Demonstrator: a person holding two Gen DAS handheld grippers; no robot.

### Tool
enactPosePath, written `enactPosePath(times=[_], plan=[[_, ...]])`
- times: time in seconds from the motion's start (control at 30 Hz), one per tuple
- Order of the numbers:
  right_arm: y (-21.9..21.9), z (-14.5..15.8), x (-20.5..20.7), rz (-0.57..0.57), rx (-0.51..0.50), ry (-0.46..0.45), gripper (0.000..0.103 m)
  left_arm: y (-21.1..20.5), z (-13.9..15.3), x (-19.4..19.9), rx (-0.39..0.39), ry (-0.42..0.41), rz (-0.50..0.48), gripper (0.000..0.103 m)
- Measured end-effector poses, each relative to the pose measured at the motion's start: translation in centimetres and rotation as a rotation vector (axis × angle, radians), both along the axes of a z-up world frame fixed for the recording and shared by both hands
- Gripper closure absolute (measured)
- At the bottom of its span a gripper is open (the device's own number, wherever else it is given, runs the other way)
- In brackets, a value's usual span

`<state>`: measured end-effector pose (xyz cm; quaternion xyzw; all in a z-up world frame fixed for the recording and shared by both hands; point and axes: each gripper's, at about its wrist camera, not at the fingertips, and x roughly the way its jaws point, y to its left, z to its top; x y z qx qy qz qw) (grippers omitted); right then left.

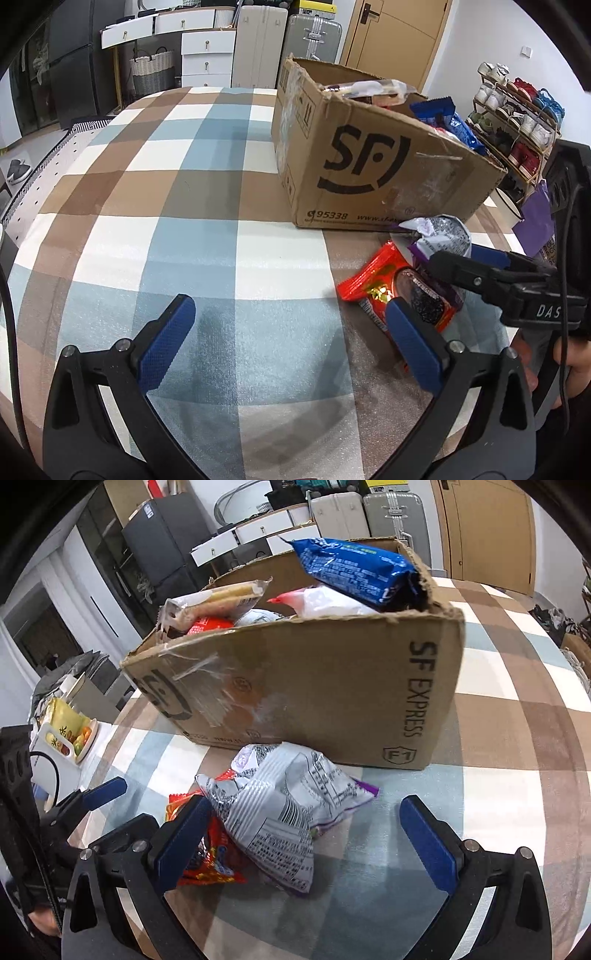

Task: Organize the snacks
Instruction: 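Grasp white printed bag with right tool while left tool grasps red Oreo packet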

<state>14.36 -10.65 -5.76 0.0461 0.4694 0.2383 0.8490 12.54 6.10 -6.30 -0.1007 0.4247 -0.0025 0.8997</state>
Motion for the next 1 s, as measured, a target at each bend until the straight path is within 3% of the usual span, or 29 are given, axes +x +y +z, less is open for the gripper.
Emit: enactPosePath(times=[0.27, 0.37, 0.47, 0.7, 1.0], plan=[[1.6, -0.2, 0.8, 0.031, -0.018, -0.028, 0.003, -0.3, -0.3, 0.2, 0.004, 0.004, -0.008, 0.0], [2.0, -0.1, 0.6, 0.043, -0.002, -0.036, 0.019, -0.2, -0.3, 0.1, 0.002, 0.003, -0.009, 0.0], [2.3, 0.0, 0.1, 0.051, 0.009, -0.041, 0.028, -0.2, -0.4, 0.1, -0.002, 0.006, -0.01, 0.0], [1.0, 0.6, -2.1, 0.061, 0.052, -0.08, 0.037, -0.4, -0.1, -0.1, -0.01, 0.001, -0.02, 0.0], [-2.6, 1.5, -6.1, 0.028, 0.054, -0.132, 0.037, -3.1, 0.2, -0.3, -0.028, 0.005, -0.091, 0.0]])
